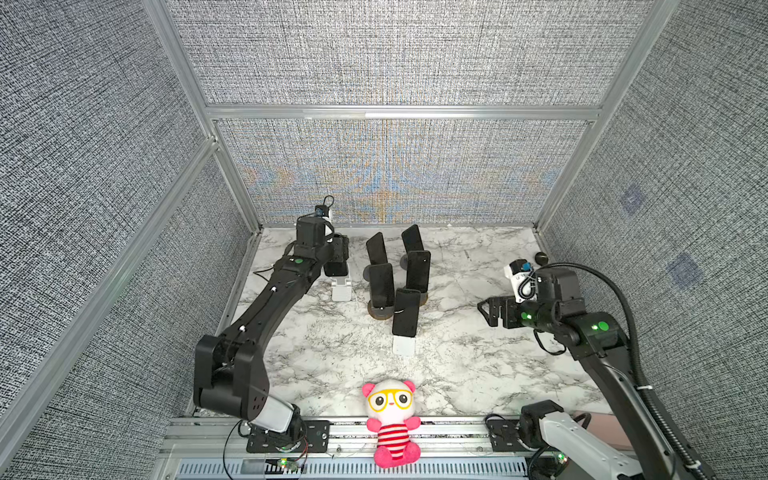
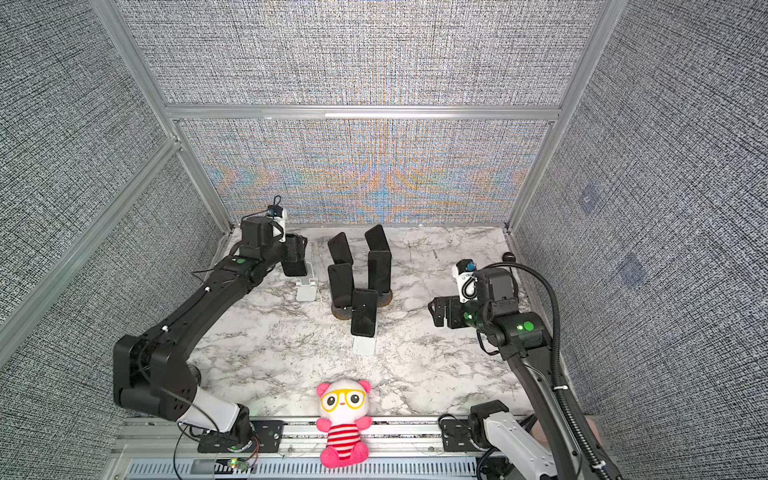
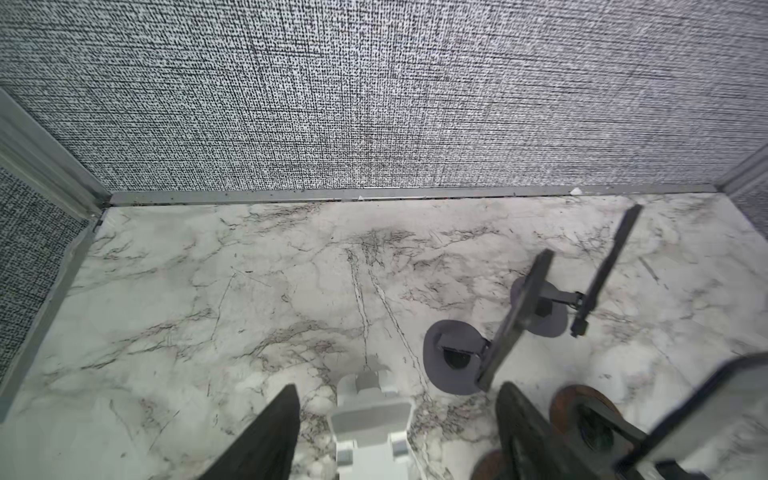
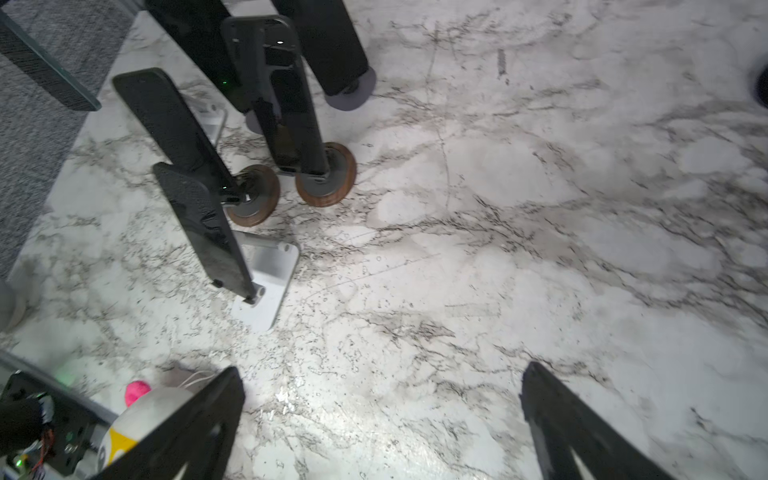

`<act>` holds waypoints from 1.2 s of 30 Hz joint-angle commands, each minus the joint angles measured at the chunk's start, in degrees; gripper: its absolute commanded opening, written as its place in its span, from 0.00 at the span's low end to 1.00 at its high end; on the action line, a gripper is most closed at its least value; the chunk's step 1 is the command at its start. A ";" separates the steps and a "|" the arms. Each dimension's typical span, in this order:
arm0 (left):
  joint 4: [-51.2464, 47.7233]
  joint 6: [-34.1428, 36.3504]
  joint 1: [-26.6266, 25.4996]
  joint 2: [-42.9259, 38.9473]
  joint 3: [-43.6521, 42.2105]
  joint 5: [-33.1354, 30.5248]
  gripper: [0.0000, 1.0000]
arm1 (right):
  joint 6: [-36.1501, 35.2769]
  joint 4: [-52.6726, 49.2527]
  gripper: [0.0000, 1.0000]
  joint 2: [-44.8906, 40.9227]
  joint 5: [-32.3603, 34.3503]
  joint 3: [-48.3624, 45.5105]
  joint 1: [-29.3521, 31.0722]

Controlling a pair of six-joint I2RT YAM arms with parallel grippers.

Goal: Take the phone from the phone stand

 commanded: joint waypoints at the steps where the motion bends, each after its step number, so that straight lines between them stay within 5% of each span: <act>1: -11.29 -1.12 0.03 -3.68 1.94 6.70 0.34 | -2.86 1.31 0.98 3.01 -5.04 2.84 3.86; 5: -14.63 -5.25 0.03 -6.23 2.25 20.93 0.23 | -4.02 6.07 0.93 9.42 -9.16 7.92 12.36; 9: -8.63 -13.00 -2.24 -5.99 0.80 30.90 0.17 | -3.70 14.97 0.78 16.60 -14.61 11.76 19.91; 18: 6.00 -25.14 -6.72 -1.11 0.22 33.46 0.13 | 2.30 32.06 0.56 28.37 -13.13 14.37 26.95; 30: 12.12 -27.91 -8.42 -2.24 -2.36 34.56 0.13 | 2.93 37.35 0.31 34.55 -9.08 16.20 26.48; 34: 14.63 -29.43 -8.56 -3.16 -3.70 36.16 0.14 | 3.49 37.63 0.12 34.94 -10.34 16.70 26.39; 36: 18.04 -31.05 -8.68 -4.02 -5.37 36.82 0.23 | 4.57 37.77 0.00 34.92 -11.00 16.84 25.93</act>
